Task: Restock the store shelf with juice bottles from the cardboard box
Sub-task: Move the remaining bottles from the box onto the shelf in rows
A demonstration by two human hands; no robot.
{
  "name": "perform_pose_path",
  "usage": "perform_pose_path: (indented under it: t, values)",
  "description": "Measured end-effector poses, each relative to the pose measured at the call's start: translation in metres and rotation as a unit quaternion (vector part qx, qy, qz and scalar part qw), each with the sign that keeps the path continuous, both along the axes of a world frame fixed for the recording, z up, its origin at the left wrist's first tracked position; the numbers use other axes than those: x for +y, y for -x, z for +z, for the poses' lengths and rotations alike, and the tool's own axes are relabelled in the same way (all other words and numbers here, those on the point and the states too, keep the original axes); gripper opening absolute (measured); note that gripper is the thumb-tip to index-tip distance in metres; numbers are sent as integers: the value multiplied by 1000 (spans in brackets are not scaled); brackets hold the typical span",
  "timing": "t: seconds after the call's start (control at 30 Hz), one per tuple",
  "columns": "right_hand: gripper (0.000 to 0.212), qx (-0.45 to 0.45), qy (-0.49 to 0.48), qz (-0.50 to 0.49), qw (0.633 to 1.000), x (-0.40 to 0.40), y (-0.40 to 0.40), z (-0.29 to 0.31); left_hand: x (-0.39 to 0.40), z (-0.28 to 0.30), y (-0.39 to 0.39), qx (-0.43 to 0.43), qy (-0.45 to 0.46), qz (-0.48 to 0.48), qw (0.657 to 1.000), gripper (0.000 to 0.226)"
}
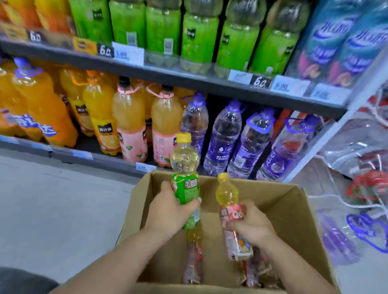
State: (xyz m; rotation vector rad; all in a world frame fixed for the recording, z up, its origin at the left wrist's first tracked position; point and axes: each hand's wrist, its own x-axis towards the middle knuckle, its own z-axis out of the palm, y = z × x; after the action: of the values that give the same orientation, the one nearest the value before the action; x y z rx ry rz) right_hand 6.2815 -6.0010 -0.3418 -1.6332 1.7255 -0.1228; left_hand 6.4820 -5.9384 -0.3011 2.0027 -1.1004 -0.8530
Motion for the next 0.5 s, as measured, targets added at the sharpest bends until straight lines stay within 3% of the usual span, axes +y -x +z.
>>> perform_pose_path:
  t: [0.17,0.37,0.5]
  values:
    - [56,-70,139,-26,987,6,9,117,-21,84,-16,-5,84,-44,995,44]
    - [54,-199,285,-67,935,-8,7,246,-42,197,-30,-55,199,-79,975,35]
    - [56,-242,350,-66,903,-15,-5,322,-50,265,-36,-92,254,-80,960,80]
